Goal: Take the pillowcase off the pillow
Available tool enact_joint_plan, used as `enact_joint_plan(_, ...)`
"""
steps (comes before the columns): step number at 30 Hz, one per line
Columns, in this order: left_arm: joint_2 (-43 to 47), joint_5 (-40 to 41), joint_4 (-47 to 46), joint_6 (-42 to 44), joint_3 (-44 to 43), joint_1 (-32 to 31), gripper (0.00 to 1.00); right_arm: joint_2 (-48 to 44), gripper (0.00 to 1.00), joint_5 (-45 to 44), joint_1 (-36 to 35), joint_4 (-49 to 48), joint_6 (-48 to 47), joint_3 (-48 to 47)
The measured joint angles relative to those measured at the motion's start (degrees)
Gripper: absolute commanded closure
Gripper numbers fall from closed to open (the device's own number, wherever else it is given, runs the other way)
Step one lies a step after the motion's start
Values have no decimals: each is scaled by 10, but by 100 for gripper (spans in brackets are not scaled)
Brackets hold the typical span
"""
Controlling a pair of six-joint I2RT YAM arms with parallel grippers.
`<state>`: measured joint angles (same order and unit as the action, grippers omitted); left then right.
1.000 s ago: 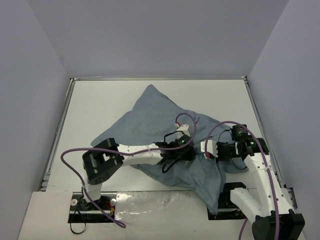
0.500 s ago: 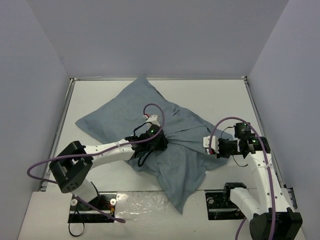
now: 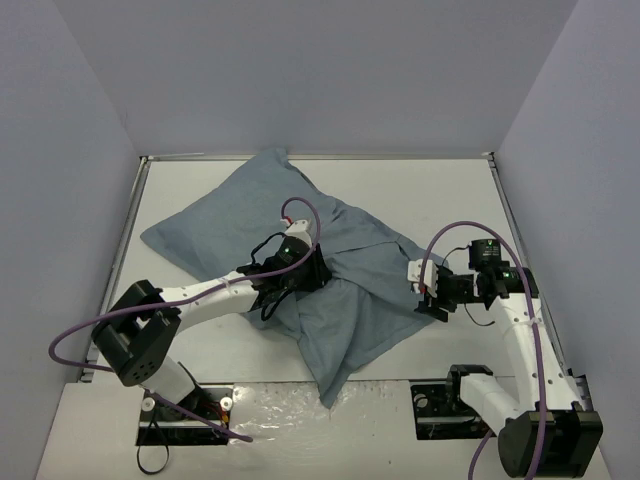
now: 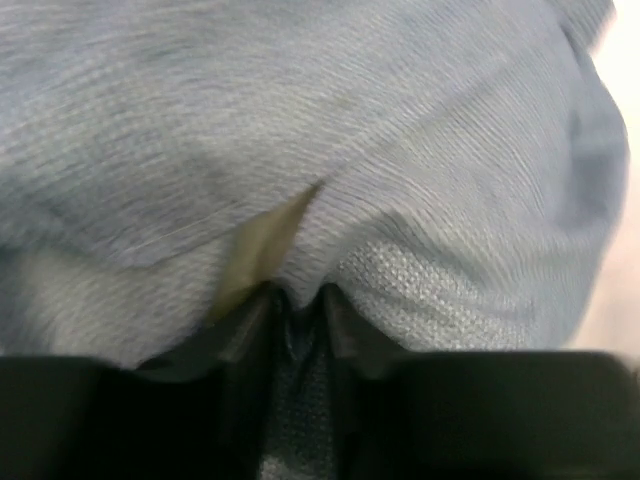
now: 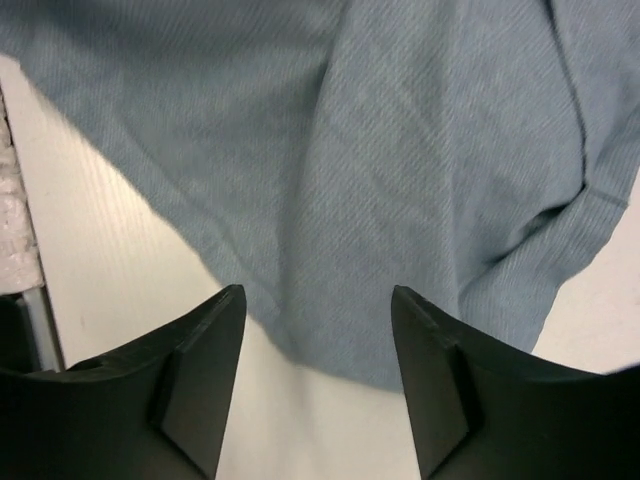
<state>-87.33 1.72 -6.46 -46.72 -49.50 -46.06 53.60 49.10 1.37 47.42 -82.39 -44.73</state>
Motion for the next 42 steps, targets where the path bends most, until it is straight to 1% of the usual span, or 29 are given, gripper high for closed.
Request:
enact_joint_plan(1, -4, -27, -13, 10, 0, 1, 66, 5, 36, 3, -5, -10, 20, -3)
enact_joint_plan(2, -9, -54, -28, 18, 0, 1, 58, 12, 34, 4, -13, -24, 46, -7)
enact_joint_plan(5, -22, -135, -77, 36, 2, 0, 46, 34, 32, -2, -63, -85, 156, -25)
enact_joint_plan(6, -24, -161, -96, 40, 6, -1, 40, 47, 32, -8, -83, -106, 200, -36)
enact_joint_plan(8, -25, -204, -126, 47, 13, -3, 37, 77, 31, -17, -110, -137, 268, -59)
enact_joint_plan(9, -25, -222, -137, 49, 16, -5, 34, 93, 28, -22, -120, -153, 300, -70)
enact_joint_plan(14, -25, -281, -177, 56, 19, -7, 32, 126, 23, -57, -162, -187, 382, -80)
enact_joint_plan(16, -25, -293, -188, 56, 19, -8, 29, 129, 22, -76, -189, -196, 406, -80)
enact_joint_plan(18, -23, -293, -198, 52, 19, -8, 28, 134, 23, -88, -209, -207, 425, -80)
enact_joint_plan(22, 1, -291, -212, 44, 27, -8, 26, 157, 25, -103, -225, -225, 450, -80)
enact_joint_plan(25, 26, -294, -213, 45, 28, -7, 26, 174, 32, -114, -233, -234, 462, -80)
enact_joint_plan(26, 33, -297, -212, 45, 28, -7, 26, 178, 38, -118, -237, -238, 464, -80)
enact_joint_plan(27, 38, -299, -212, 45, 28, -6, 26, 183, 41, -121, -242, -241, 465, -80)
enact_joint_plan(28, 42, -301, -212, 46, 28, -5, 26, 188, 48, -124, -248, -243, 468, -80)
enact_joint_plan(30, 48, -302, -206, 50, 28, -4, 26, 202, 55, -128, -258, -247, 471, -80)
enact_joint_plan(32, 53, -302, -197, 54, 30, 0, 25, 223, 66, -134, -268, -253, 478, -81)
enact_joint_plan(33, 57, -301, -192, 58, 31, 1, 25, 231, 73, -138, -273, -255, 479, -81)
enact_joint_plan(34, 64, -299, -187, 63, 32, 2, 26, 240, 93, -142, -278, -257, 480, -82)
enact_joint_plan(35, 75, -295, -176, 70, 33, 4, 26, 245, 100, -146, -282, -259, 481, -82)
enact_joint_plan(39, 139, -266, -129, 107, 34, 8, 25, 242, 100, -154, -284, -262, 489, -84)
enact_joint_plan(42, 192, -239, -104, 133, 38, 16, 26, 217, 100, -157, -283, -261, 490, -83)
